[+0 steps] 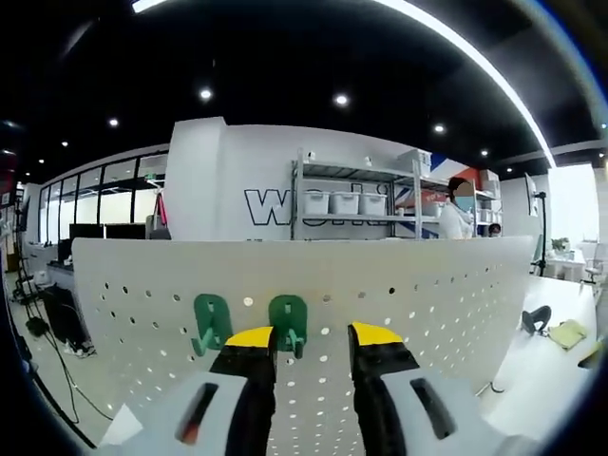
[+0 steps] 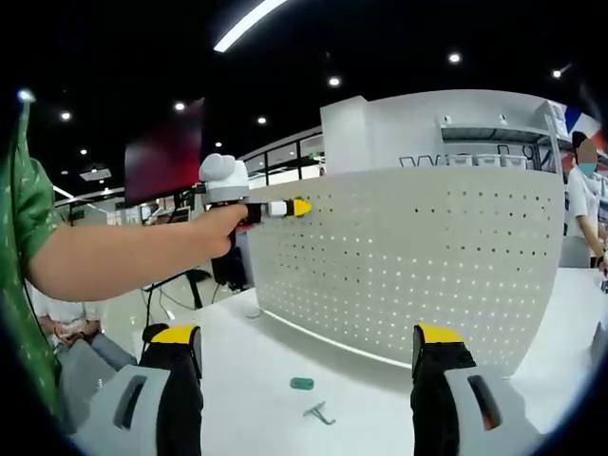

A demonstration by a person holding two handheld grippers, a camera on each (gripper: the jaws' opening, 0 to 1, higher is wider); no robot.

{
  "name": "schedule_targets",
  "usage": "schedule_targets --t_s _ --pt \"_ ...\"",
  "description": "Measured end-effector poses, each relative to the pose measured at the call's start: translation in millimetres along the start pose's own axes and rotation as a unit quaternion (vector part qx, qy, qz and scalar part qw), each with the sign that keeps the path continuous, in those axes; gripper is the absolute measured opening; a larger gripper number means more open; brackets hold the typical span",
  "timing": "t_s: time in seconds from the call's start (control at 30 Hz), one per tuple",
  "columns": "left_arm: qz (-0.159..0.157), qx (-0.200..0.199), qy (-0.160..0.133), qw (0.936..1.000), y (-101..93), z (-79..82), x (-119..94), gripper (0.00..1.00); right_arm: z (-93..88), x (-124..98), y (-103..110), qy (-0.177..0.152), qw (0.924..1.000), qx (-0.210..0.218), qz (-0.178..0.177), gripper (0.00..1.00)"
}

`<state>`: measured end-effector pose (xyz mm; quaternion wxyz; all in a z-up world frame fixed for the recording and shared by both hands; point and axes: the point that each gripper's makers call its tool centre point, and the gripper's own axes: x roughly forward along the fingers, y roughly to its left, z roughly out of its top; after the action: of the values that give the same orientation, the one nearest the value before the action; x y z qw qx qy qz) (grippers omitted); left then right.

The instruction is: Insert the hook assembly into the mounting plate slot until the hook locks in place.

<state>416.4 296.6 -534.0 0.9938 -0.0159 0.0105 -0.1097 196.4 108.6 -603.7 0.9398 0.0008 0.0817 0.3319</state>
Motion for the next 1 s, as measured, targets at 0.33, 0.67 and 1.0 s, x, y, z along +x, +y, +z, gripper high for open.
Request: schedule_targets --t_s 0.33,0.67,1.0 --pt "-0.006 0.005 -0.006 0.9999 -2.6 -1.3 -10 0.37 1.7 0 3 -0.001 1.0 -0.002 0.0 0.93" --pt "-0.022 0.019 -0.021 0.9994 -13.8 4.7 -32 0.39 3.6 -2 6 -0.002 1.0 -0.005 0.0 0.93" --pt "-0.036 0.022 -0.026 0.9988 -24.3 6.9 -53 0.46 7.9 -5 9 -0.007 0.9999 -0.01 0.001 0.93"
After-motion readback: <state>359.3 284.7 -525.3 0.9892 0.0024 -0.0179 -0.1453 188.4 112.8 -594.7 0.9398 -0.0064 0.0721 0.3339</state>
